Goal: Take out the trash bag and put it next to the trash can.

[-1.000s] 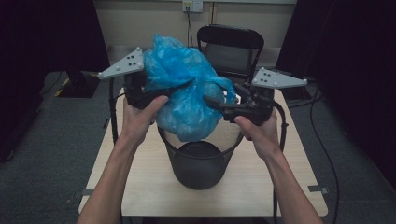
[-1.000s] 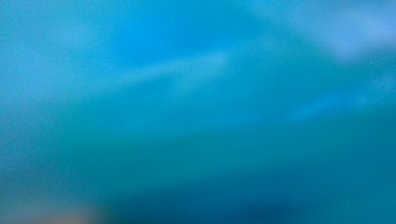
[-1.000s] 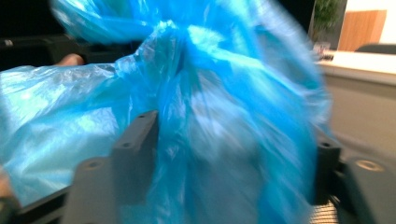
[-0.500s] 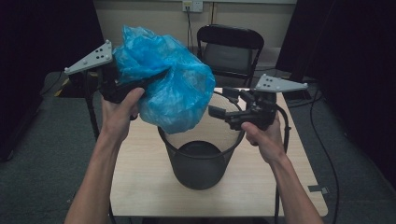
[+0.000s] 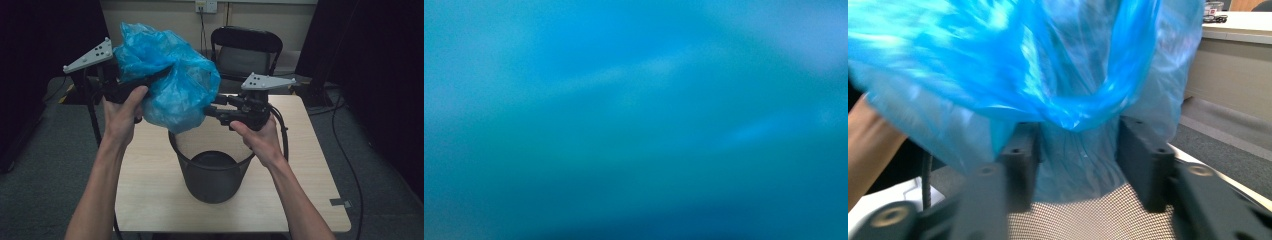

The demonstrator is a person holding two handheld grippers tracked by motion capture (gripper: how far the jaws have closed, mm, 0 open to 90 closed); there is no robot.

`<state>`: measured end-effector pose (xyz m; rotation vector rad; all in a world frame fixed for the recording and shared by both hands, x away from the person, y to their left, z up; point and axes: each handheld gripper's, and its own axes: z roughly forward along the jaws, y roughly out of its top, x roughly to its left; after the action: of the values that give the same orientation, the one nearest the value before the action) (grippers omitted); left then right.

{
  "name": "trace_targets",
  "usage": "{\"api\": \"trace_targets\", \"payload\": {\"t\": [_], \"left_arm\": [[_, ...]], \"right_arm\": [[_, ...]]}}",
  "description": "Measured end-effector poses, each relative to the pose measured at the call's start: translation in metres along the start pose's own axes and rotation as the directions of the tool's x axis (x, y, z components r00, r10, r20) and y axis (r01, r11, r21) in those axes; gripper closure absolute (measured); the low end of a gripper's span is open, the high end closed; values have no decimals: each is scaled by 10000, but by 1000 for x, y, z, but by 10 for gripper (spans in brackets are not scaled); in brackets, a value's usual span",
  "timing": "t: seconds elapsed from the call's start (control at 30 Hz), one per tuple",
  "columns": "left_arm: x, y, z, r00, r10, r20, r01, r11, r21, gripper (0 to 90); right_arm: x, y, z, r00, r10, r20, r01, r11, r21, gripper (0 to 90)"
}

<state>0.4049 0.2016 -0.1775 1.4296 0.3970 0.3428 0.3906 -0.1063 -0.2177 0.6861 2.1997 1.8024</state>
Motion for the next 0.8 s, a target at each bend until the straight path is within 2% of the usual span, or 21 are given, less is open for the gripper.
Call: {"api": "trace_targets", "payload": {"t": [0.03,0.07,0.13,0.23,0.3,0.4,0.47,0.6,0.8], "left_arm": [[4,-1,0,10000,-24,-52,24,10000,-4,887],[12,-2,-1,9996,-233,-156,229,9994,-241,887],[18,0,-1,9993,-205,-327,199,9996,-180,887],[23,4,-1,9986,-167,-506,159,9997,-165,887],[28,8,-1,9968,-21,-796,5,9998,-204,887],[36,12,-1,9954,-121,-949,105,9998,-171,887],[40,13,-1,9947,-207,-1003,180,9994,-283,887],[43,17,-3,9922,-95,-1240,49,9993,-373,887],[54,13,-7,9847,-72,-1739,66,10000,-42,887]], "right_arm": [[1,0,-1,10000,-8,16,8,10000,12,445],[2,-2,-6,10000,-41,38,41,10000,28,402],[1,-4,-11,9999,-80,94,80,10000,45,383],[1,-8,-20,9997,-137,186,137,9999,17,383],[0,-12,-26,9996,-169,248,167,9998,76,388],[-2,-23,-34,9991,-238,357,231,9996,190,397],[-4,-28,-40,9989,-217,407,213,9997,84,415],[-8,-37,-51,9978,-176,642,187,9997,-158,424],[-17,-50,-61,9960,30,891,-9,9997,-230,413]]}}
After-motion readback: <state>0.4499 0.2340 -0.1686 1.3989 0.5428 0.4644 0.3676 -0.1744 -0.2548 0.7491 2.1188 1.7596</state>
